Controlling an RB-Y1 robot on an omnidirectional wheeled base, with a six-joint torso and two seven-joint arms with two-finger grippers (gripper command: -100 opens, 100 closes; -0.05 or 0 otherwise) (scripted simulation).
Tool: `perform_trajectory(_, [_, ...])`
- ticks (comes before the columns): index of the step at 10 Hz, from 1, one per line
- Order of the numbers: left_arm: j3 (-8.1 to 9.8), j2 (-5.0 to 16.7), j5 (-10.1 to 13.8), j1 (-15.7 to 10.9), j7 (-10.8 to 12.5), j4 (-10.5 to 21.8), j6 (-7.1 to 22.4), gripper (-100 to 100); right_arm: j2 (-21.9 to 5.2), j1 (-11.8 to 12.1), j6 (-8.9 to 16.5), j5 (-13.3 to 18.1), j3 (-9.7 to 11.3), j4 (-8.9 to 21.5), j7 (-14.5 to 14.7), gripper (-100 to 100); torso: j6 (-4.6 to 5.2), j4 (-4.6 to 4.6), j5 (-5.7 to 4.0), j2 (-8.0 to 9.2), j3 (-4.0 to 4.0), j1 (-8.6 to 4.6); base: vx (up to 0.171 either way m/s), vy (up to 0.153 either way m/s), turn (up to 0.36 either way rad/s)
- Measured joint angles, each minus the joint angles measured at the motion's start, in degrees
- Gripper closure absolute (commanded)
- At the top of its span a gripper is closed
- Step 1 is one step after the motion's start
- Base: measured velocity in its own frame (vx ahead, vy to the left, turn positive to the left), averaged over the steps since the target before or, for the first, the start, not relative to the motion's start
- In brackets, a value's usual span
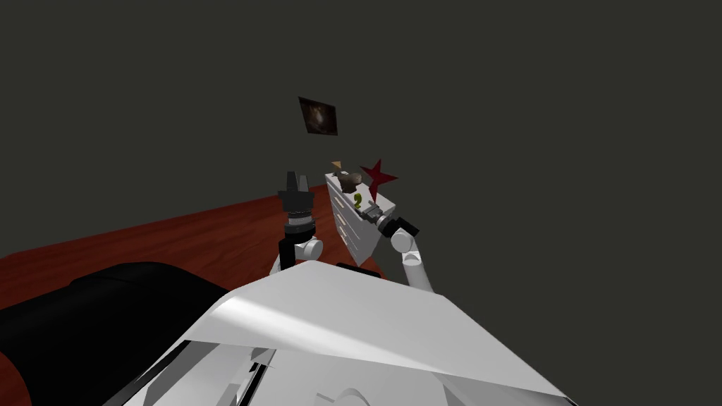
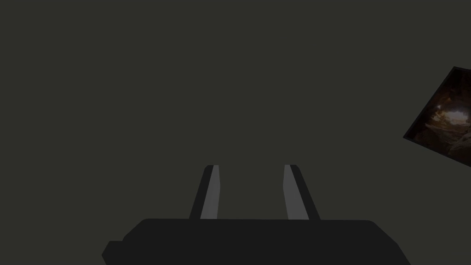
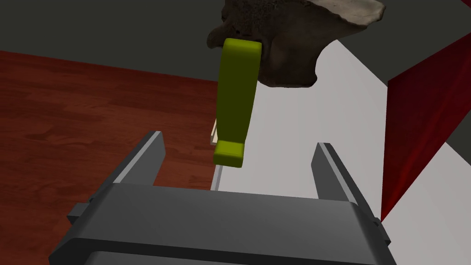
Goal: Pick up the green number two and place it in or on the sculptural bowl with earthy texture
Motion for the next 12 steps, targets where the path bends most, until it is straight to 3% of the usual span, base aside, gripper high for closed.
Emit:
perform_trajectory(7, [0.00, 0.0, 0.0, 0.0, 0.0, 0.0, 0.0, 0, 4.3, 1.7, -7.6, -2.3, 1.3, 3.3, 3.6, -100, 0.01, 0.00, 0.01, 0.00, 0.00, 0.03, -0.005, -0.016, 0.045])
perform_trajectory(8, [0.00, 0.0, 0.0, 0.0, 0.0, 0.0, 0.0, 0, 4.4, 1.8, -7.8, -2.3, 1.3, 3.3, 3.6, 0, 0.01, 0.00, 0.01, -0.01, -0.01, 0.05, 0.000, 0.000, 0.000])
perform_trajectory(9, [0.00, 0.0, 0.0, 0.0, 0.0, 0.0, 0.0, 0, 4.4, 1.7, -7.8, -2.3, 1.3, 3.3, 3.6, -100, 0.01, 0.00, 0.02, -0.02, -0.01, 0.06, 0.037, 0.061, 0.118])
perform_trajectory(10, [-0.01, 0.0, 0.0, 0.0, 0.0, 0.0, 0.0, 0, 4.5, 1.4, -7.4, -2.1, 0.4, 3.3, 3.3, -100, -0.01, -0.02, 0.06, -0.14, -0.07, 0.28, 0.025, 0.037, 0.022])
perform_trajectory(11, [0.00, 0.0, 0.0, 0.0, 0.0, 0.0, 0.0, 0, 4.5, 1.4, -7.3, -2.1, 0.3, 3.3, 3.2, 100, 0.01, -0.03, 0.06, -0.12, -0.07, 0.22, 0.003, 0.005, -0.006])
perform_trajectory(12, [0.00, 0.0, 0.0, 0.0, 0.0, 0.0, 0.0, 0, 4.5, 1.4, -7.3, -2.1, 0.3, 3.3, 3.3, 100, 0.01, -0.02, 0.03, -0.07, -0.04, 0.13, 0.000, 0.000, 0.000])
